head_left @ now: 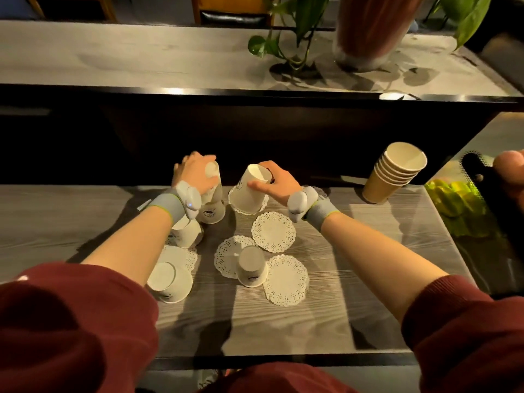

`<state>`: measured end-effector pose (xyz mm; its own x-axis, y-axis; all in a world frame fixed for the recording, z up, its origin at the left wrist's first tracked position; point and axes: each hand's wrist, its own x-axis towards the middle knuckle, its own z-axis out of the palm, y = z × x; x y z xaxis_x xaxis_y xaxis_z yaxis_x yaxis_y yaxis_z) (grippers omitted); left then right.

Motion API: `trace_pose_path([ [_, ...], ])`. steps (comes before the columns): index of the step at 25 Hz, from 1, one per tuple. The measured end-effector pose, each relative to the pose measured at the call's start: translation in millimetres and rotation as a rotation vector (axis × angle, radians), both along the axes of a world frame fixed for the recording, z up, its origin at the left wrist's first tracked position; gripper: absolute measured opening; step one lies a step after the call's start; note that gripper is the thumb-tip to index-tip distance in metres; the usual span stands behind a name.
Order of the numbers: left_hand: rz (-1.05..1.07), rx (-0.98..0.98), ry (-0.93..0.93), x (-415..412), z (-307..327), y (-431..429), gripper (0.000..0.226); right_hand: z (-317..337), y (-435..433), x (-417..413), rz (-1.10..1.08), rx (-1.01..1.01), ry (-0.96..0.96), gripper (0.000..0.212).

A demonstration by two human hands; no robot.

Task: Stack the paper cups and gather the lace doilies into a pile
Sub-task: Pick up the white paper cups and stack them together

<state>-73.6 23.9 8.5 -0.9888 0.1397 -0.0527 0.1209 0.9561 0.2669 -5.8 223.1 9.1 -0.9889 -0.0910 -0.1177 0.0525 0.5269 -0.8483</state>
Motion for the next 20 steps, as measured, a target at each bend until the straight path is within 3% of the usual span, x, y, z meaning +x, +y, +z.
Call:
trace_pose_path([
  [6, -0.1, -0.004, -0.189, 15, -43, -8, 0.059, 10, -17, 19, 0.16, 0.079, -0.167, 0.047],
  [9, -0.082, 0.039, -0.208, 20, -52, -5, 0.063, 16, -21, 39, 0.249, 0.111, -0.293, 0.048],
  [13, -0.066, 0.068, -0.209, 17, -44, -13, 0.063, 18, -25, 64, 0.323, 0.297, -0.366, 0.056],
  [20, 0.01, 0.234, -0.063, 24, -2, -39, 0.062, -18, -43, 78, 0.469, 0.647, -0.263, 0.061],
])
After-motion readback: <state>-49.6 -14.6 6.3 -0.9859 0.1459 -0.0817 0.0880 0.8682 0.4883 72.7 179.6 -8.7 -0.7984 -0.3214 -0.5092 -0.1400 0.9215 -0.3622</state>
